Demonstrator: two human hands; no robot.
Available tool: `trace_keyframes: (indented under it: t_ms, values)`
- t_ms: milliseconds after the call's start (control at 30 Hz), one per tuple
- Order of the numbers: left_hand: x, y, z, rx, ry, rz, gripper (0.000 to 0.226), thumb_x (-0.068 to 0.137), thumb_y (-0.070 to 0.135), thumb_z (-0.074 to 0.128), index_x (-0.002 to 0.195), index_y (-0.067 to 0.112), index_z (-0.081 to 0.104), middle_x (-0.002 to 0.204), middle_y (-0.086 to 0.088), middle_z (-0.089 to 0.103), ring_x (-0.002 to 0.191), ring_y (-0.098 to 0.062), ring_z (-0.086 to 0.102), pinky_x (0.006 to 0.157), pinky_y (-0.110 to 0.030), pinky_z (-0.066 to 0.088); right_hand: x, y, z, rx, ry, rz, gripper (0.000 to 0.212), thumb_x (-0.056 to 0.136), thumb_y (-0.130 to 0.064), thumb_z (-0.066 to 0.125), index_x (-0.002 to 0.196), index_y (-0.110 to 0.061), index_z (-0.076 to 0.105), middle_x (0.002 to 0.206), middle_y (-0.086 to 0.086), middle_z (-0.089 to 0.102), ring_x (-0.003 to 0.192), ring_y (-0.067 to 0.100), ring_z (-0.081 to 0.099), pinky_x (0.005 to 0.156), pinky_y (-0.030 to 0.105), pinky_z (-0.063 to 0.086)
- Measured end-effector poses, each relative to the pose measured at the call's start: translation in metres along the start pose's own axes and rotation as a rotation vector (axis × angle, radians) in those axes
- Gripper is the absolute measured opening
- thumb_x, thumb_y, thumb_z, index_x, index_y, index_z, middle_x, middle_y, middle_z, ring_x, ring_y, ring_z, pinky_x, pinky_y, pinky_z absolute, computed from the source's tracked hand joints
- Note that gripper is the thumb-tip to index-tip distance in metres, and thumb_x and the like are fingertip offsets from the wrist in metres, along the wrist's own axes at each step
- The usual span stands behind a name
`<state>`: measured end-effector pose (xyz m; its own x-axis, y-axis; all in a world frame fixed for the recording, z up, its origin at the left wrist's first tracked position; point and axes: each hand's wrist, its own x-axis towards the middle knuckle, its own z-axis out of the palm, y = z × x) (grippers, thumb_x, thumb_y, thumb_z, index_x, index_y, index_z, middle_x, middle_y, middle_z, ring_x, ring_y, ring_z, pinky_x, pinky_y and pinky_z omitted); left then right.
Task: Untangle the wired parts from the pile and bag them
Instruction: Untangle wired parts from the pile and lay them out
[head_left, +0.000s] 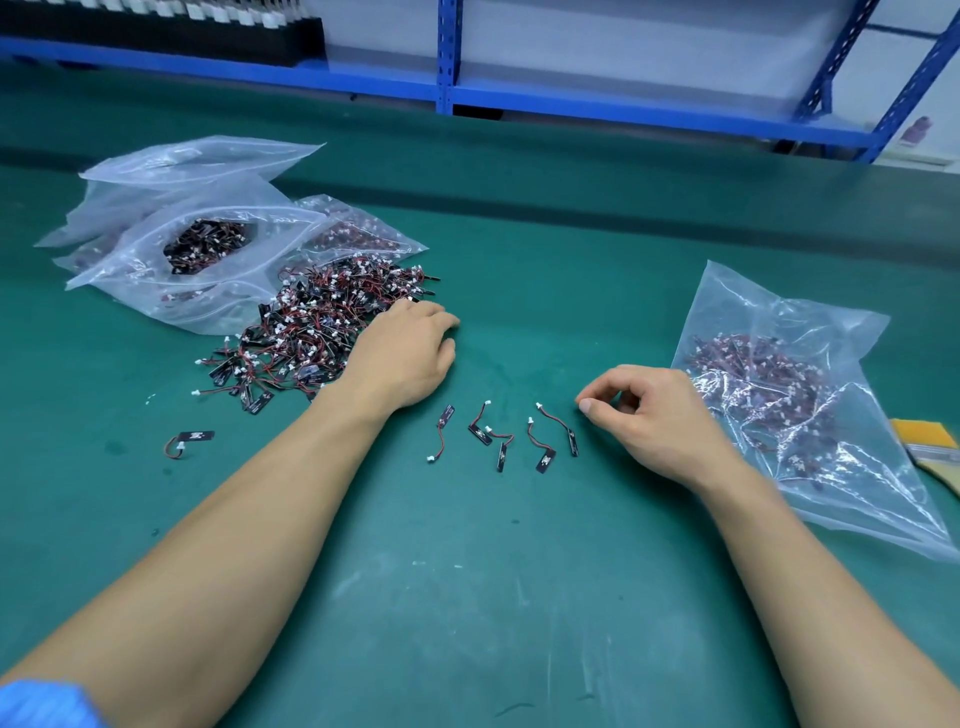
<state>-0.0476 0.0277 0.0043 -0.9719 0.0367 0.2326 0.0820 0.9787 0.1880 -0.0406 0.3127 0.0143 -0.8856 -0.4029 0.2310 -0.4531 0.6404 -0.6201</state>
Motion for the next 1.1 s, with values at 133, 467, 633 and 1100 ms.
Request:
trace_keyframes:
  t_ms: [133, 467, 633, 1100]
  values:
    - [-0.008, -0.003, -0.007, -0.152, 0.042, 0.151, 0.023, 0.094, 0.016, 0.061, 0.114, 0.021, 0.071, 0.114, 0.004, 0.069, 0.108, -0.021, 0.059, 0.094, -0.037, 0.047, -0.001, 0.000, -0.001, 0.005, 0.001, -0.006, 0.017, 0.087, -0.016, 0.074, 0.074, -0.027, 0.072, 0.069, -0.026, 0.063, 0.055, 0.003, 0.049, 0.057, 0.010, 0.037]
    - [-0.003, -0.009, 0.003, 0.132, 0.097, -0.095, 0.043, 0.100, 0.038, 0.044, 0.140, 0.023, 0.053, 0.151, -0.002, 0.045, 0.140, -0.025, 0.034, 0.117, -0.039, 0.018, -0.002, -0.001, -0.002, 0.018, -0.009, 0.004, 0.015, 0.087, -0.018, 0.073, 0.075, -0.027, 0.073, 0.067, -0.026, 0.062, 0.054, 0.005, 0.048, 0.056, 0.011, 0.036]
    - [-0.002, -0.004, 0.000, 0.119, 0.137, 0.004, 0.031, 0.102, 0.031, 0.046, 0.128, 0.026, 0.063, 0.133, 0.005, 0.062, 0.125, -0.023, 0.045, 0.108, -0.037, 0.028, -0.002, -0.001, -0.002, 0.018, -0.022, -0.003, 0.016, 0.088, -0.019, 0.073, 0.075, -0.028, 0.073, 0.068, -0.027, 0.062, 0.056, 0.003, 0.049, 0.057, 0.010, 0.036]
    - [-0.008, -0.007, -0.006, -0.017, 0.087, -0.027, 0.033, 0.099, 0.028, 0.055, 0.131, 0.021, 0.063, 0.130, -0.002, 0.055, 0.119, -0.029, 0.043, 0.099, -0.042, 0.043, -0.001, 0.001, -0.001, 0.028, -0.021, -0.006, 0.015, 0.087, -0.019, 0.072, 0.075, -0.029, 0.073, 0.071, -0.018, 0.066, 0.058, 0.003, 0.052, 0.058, 0.009, 0.036]
